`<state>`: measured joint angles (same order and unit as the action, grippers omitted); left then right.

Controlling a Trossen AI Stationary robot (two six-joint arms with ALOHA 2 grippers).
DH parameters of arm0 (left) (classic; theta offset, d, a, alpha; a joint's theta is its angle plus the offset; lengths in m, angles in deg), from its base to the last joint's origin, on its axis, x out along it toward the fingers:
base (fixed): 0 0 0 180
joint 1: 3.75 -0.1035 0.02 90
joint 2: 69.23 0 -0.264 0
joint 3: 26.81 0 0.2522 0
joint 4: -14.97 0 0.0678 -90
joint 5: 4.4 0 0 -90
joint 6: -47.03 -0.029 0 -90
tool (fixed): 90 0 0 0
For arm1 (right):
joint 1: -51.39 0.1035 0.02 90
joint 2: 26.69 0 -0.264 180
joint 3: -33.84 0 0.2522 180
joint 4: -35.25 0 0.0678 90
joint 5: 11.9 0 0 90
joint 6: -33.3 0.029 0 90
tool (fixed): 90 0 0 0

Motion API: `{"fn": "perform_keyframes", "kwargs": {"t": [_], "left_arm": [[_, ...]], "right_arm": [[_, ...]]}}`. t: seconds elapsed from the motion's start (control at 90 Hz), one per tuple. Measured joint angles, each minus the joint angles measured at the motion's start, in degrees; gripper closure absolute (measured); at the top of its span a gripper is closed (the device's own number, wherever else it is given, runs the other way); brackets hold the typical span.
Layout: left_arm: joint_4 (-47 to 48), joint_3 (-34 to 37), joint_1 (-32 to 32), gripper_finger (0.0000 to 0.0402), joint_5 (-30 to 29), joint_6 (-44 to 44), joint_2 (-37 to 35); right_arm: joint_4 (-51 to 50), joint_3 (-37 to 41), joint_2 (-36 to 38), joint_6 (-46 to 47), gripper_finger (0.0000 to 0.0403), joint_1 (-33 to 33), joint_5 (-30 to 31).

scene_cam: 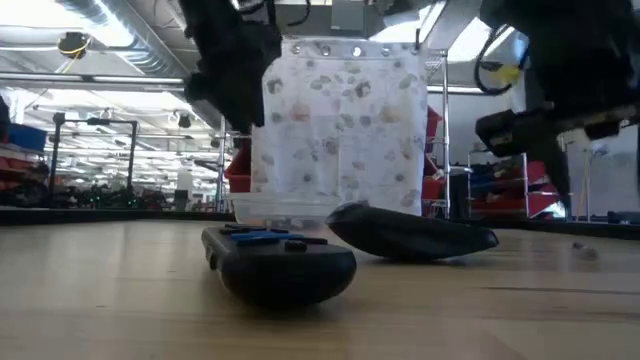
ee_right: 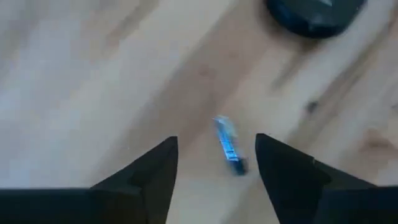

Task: Insert battery
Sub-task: Insert the small silver battery into the mouse

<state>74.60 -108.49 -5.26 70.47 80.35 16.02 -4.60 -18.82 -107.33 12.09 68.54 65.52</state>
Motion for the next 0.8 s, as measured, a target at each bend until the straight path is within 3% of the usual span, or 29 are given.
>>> {"fn": "perform_keyframes", "kwargs": {"t": [0.267, 0.556, 0.689, 0.8], "left_arm": [[0.5, 0.0, 10.6, 0.0229, -3.1, 6.3, 0.0], [0.6, 0.0, 16.8, 0.0229, -10.0, 12.2, 0.0], [0.3, 0.0, 16.9, 0.0229, -10.2, 12.9, 0.0], [0.2, 0.0, 16.5, 0.0229, -10.8, 12.7, 0.0]], "right_arm": [[11.2, 9.8, -1.2, 4.9, 0.0249, 3.3, 6.1], [18.9, 11.4, -2.0, 23.3, 0.0360, 3.2, 7.6], [21.3, 11.0, -2.2, 33.2, 0.0394, 3.1, 14.0], [20.5, 9.8, -2.4, 37.6, 0.0384, 3.0, 20.7]]}}
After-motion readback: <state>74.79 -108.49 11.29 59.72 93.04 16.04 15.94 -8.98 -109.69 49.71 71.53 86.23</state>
